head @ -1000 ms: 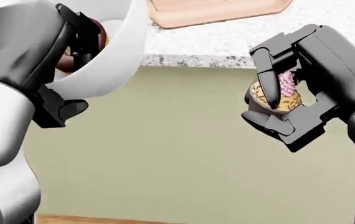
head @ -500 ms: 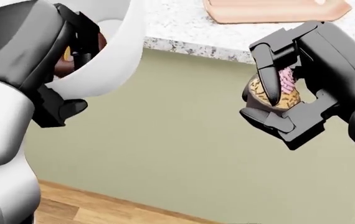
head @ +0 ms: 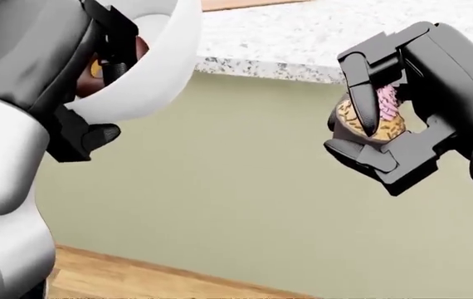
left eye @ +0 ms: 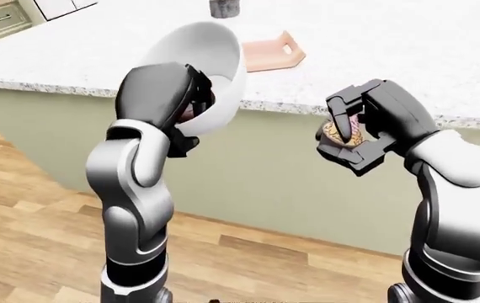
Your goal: Pick up the bowl with donut and place it on the tray. Pick up the cupcake and place it on the tray.
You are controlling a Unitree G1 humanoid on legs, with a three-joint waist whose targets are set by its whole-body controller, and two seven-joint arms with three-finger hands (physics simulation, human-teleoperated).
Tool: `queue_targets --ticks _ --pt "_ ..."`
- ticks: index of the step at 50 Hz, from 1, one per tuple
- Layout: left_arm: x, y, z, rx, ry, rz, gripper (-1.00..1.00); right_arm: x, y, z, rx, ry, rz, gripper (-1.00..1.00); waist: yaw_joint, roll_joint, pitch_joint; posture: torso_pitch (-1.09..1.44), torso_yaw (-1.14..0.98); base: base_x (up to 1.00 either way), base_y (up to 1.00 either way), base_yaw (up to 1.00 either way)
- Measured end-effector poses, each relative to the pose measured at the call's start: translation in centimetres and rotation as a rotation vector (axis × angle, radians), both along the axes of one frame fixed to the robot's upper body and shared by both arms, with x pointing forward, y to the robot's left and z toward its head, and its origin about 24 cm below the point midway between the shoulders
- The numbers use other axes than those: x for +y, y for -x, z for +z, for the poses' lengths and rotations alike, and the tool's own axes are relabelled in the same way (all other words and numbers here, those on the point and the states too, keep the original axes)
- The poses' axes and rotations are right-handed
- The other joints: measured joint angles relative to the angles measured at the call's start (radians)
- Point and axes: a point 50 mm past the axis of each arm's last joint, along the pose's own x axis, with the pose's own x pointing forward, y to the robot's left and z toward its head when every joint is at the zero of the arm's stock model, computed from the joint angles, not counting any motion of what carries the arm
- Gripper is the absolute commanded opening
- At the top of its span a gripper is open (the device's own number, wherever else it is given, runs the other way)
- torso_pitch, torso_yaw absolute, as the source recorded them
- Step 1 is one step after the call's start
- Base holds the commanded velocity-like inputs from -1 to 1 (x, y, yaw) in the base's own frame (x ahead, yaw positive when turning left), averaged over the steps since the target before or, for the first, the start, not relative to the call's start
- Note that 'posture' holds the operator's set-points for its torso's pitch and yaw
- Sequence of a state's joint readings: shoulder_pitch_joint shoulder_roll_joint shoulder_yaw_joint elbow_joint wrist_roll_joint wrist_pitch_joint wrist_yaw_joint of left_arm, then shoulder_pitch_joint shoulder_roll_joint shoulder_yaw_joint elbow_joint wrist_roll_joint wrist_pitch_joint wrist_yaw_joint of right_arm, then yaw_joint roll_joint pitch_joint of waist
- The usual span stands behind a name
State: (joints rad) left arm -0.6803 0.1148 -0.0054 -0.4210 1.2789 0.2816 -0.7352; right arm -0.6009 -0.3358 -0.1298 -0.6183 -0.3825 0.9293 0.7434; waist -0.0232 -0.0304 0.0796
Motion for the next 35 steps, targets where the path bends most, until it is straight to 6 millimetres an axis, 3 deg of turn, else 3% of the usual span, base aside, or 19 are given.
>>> queue_targets --ticks 4,6,10,12,13,14,16,21,27,28,29,30,31,34,35 --pt "0.1 -0.1 -0.2 0.010 -0.001 0.003 -1.00 0.2 0.0 0.0 -0.008 0.011 0.006 -1.00 -0.003 0.015 0.007 0.00 0.00 0.00 0.00 0.00" --pt "0.4 -0.2 -0.2 0.008 0.003 0.015 -1.00 0.5 0.0 0.1 -0.024 0.023 0.018 -1.00 0.015 0.031 -0.014 0.00 0.00 0.00 0.38 0.00" --pt "1.1 -0.1 -0.3 0.007 0.019 0.050 -1.00 0.8 -0.1 -0.5 -0.005 0.035 0.043 -1.00 0.038 -0.056 -0.006 0.00 0.00 0.00 0.85 0.00" --pt "0.6 0.1 0.4 -0.023 0.011 0.025 -1.00 0.3 0.0 0.0 -0.025 0.033 0.016 -1.00 0.034 -0.087 0.022 0.00 0.00 0.00 0.90 0.00" --pt "0.2 0.2 0.2 -0.027 0.011 0.007 -1.00 0.0 0.0 0.0 -0.027 0.032 0.000 -1.00 0.033 -0.070 0.028 0.00 0.00 0.00 0.90 0.00" --pt "-0.1 0.1 -0.4 0.000 0.007 -0.009 -1.00 -0.2 -0.1 -0.4 -0.010 0.029 -0.014 -1.00 0.023 -0.042 0.015 0.00 0.00 0.00 0.89 0.00" --pt "-0.2 -0.5 -1.4 0.072 -0.008 -0.025 -1.00 -0.1 -0.3 -0.7 0.016 0.026 -0.014 -1.00 0.011 -0.018 -0.012 0.00 0.00 0.00 0.91 0.00" --pt "0.3 -0.2 -0.3 0.033 0.004 -0.002 -1.00 0.3 0.0 0.1 -0.036 0.041 0.008 -1.00 -0.007 0.002 -0.034 0.00 0.00 0.00 0.99 0.00" --pt "0.4 0.4 0.7 -0.039 0.008 -0.001 -1.00 0.1 -0.1 0.1 -0.031 0.037 -0.006 -1.00 -0.013 0.034 -0.031 0.00 0.00 0.00 1.00 0.00" --pt "0.3 0.4 0.6 -0.034 0.007 -0.003 -1.00 0.1 -0.1 0.0 -0.029 0.034 -0.006 -1.00 -0.013 0.045 -0.030 0.00 0.00 0.00 0.74 0.00" --pt "0.3 0.3 0.5 -0.028 0.006 -0.007 -1.00 0.1 -0.2 0.0 -0.029 0.033 -0.007 -1.00 -0.016 0.066 -0.031 0.00 0.00 0.00 0.55 0.00" --pt "0.3 0.2 0.5 -0.024 0.005 -0.008 -1.00 0.1 -0.2 0.1 -0.033 0.033 -0.004 -1.00 -0.018 0.103 -0.036 0.00 0.00 0.00 0.39 0.00" --pt "0.6 0.2 0.3 -0.016 0.002 0.002 -1.00 0.4 -0.3 0.0 -0.030 0.027 0.007 -1.00 -0.006 0.117 -0.033 0.00 0.00 0.00 0.31 0.00" --pt "1.4 -0.2 -0.6 0.033 0.015 0.038 -1.00 1.1 -0.3 -1.0 0.017 0.030 0.053 -1.00 0.030 0.118 -0.022 0.00 0.00 0.00 0.00 0.00" --pt "1.5 -0.3 -0.5 0.032 0.019 0.048 -1.00 1.2 -0.4 -1.0 0.020 0.027 0.060 -1.00 0.032 0.107 -0.021 0.00 0.00 0.00 0.00 0.00"
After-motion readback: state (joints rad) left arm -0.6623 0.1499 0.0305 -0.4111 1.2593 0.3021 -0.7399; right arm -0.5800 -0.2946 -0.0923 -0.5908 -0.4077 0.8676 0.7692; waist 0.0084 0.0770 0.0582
